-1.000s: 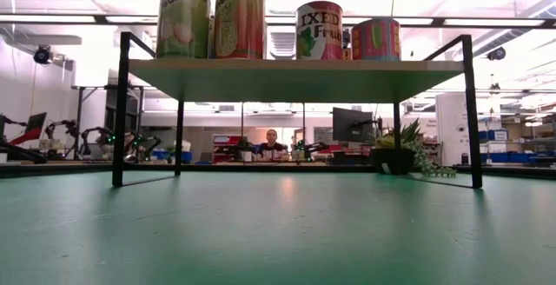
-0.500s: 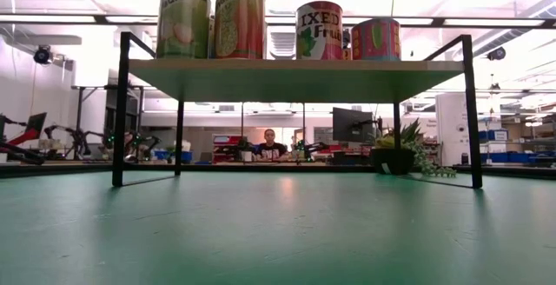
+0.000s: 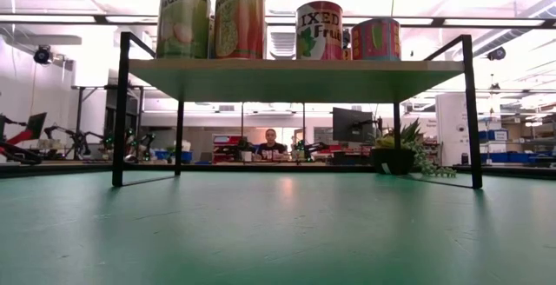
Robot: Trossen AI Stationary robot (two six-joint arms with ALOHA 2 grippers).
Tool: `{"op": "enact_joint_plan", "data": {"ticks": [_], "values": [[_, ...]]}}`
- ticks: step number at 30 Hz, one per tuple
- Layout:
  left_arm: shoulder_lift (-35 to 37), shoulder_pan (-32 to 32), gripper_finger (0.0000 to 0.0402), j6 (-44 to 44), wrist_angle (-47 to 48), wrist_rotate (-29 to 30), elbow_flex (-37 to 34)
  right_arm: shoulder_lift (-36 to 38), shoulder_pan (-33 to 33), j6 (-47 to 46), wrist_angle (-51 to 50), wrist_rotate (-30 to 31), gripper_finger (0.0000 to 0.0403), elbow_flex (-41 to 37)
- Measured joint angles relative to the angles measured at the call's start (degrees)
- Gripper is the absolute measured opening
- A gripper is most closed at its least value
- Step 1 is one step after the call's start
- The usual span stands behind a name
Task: Pick and place cans onto a shelf
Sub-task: Adjust the cans on the shelf
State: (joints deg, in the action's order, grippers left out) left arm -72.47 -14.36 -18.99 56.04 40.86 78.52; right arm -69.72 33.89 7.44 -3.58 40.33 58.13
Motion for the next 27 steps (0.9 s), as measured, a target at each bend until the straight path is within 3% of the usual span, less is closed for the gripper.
{"op": "enact_joint_plan", "data": {"ticks": [10,16,27], "values": [[0.0,5.4,0.0000,0.9,0.4,-0.2,-1.4,1.2,0.0,-0.7,0.1,-0.2,0.0009,-1.1],[0.0,8.5,0.0000,1.5,0.4,-7.2,-1.6,1.2,0.0,-0.7,0.0,-0.2,0.0009,-1.1],[0.0,9.6,0.0000,1.2,0.2,-7.5,-4.7,1.2,0.0,-0.8,-0.1,-0.2,0.0009,-1.1]]}}
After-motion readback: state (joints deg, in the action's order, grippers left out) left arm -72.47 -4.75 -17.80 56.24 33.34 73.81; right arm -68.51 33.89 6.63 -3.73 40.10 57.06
